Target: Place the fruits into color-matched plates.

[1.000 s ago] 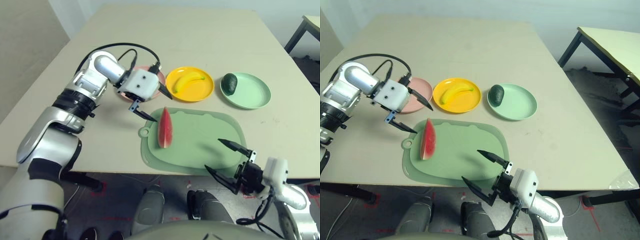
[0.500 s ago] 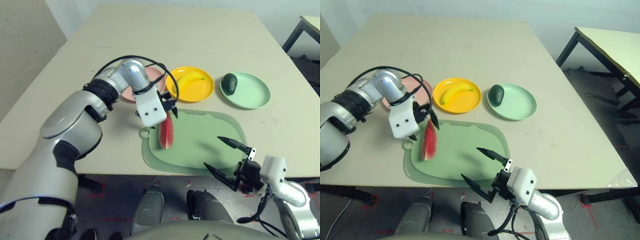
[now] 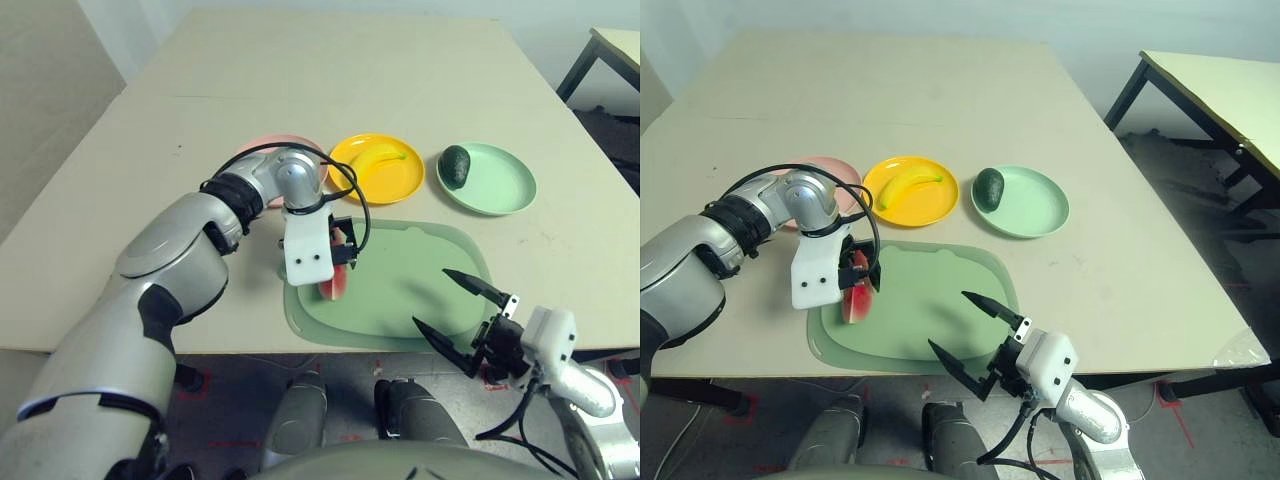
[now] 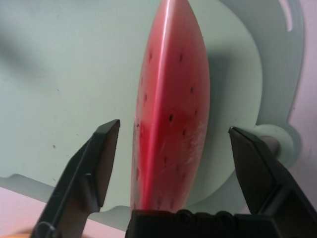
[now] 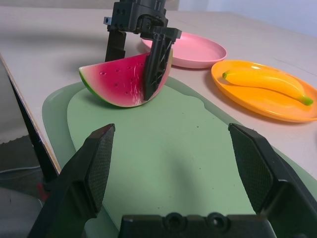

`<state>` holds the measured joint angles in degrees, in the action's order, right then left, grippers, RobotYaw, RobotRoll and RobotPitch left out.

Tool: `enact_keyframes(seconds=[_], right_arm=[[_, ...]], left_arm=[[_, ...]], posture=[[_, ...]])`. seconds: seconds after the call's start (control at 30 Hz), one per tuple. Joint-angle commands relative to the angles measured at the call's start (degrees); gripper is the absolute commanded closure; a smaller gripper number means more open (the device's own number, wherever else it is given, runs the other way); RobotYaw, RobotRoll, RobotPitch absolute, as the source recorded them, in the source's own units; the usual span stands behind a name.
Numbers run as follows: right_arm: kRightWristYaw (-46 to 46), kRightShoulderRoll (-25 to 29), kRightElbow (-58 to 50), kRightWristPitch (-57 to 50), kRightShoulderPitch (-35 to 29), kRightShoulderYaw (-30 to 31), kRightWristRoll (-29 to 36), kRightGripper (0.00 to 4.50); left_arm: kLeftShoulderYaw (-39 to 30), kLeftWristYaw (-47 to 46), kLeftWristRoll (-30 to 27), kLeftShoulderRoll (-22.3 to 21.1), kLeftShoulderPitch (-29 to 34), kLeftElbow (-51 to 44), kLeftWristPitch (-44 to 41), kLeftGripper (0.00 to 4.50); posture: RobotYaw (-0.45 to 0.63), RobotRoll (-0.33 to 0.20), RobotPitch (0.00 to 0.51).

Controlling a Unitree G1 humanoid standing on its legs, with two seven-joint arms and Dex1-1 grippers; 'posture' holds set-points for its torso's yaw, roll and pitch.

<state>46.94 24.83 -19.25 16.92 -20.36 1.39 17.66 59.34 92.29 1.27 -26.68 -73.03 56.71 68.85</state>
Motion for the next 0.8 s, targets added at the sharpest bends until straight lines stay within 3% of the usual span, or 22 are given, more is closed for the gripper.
enact_keyframes(seconds=[0.03, 0.17, 0.4, 0.57, 0.67, 0.8], right_arm=[[-0.2, 0.5, -0.5, -0.1, -0.8, 0.9, -0.4, 0.00], [-0.1, 0.8, -0.4, 0.2, -1.2, 1.3, -0.4, 0.00], [1.2, 2.2, -0.4, 1.0, -1.4, 1.6, -0.1, 0.00], [0.8, 2.7, -3.7, 0.4, -2.8, 2.0, 1.1, 0.00], [0.7, 3.0, -6.8, -0.4, -3.5, 2.8, 2.1, 0.00], [-0.9, 2.6, -11.9, -4.0, -4.3, 4.0, 5.0, 0.00]], left_arm=[[-0.2, 0.2, 2.0, 0.5, 2.3, 0.8, -0.6, 0.93], [-0.1, 0.2, 1.8, 0.1, 2.7, 0.0, -1.9, 2.21], [-1.7, 0.2, 0.1, -1.5, 0.5, 1.7, -5.3, 2.23], [-8.1, 0.2, 1.8, -3.3, -2.9, 7.4, -7.8, 2.23], [-11.9, -2.3, 6.0, -5.0, -5.2, 11.5, -9.8, 2.23], [-14.4, -13.7, 14.7, -8.1, -9.3, 15.6, -15.3, 2.23]], posture=[[0.06, 0.000, 0.119], [0.07, 0.000, 0.119], [0.08, 0.000, 0.120], [0.09, 0.000, 0.123], [0.09, 0.000, 0.125], [0.10, 0.000, 0.124]])
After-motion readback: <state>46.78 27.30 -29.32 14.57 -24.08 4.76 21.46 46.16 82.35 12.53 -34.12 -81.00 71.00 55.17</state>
